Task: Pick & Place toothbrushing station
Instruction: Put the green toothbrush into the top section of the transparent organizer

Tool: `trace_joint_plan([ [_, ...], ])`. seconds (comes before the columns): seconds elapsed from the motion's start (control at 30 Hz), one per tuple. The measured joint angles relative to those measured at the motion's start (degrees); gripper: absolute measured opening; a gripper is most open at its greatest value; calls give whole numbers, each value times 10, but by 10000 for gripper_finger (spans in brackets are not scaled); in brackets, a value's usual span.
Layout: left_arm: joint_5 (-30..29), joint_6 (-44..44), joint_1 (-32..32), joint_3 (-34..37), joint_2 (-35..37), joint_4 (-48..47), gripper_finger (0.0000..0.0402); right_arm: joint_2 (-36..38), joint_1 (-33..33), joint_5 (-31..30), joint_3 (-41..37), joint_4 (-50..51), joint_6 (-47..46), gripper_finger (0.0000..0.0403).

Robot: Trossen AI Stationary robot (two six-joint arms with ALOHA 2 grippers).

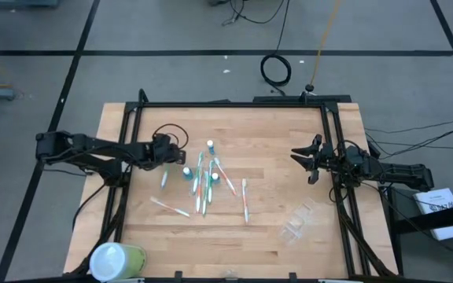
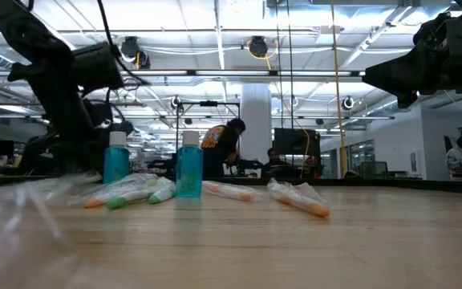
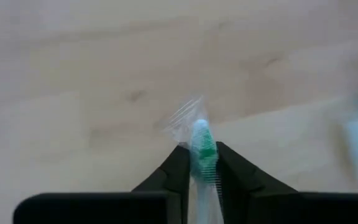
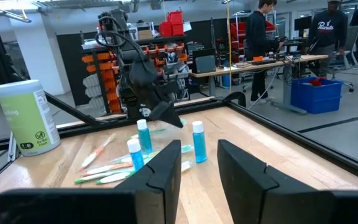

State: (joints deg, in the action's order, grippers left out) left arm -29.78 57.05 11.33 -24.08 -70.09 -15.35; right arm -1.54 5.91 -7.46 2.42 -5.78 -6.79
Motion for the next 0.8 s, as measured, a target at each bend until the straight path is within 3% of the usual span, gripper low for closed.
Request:
trace_joint_plan([
  [0.33,-23,-223,-8,0,142,179,68,0,0,0,0,0,0,98],
  [0.5,-21,-361,-23,0,217,305,50,0,0,0,0,0,0,98],
  [0.67,49,-468,-46,0,234,443,49,0,0,0,0,0,0,98],
  [0.8,114,-522,-64,-1,201,542,57,0,0,0,0,-1,0,98],
])
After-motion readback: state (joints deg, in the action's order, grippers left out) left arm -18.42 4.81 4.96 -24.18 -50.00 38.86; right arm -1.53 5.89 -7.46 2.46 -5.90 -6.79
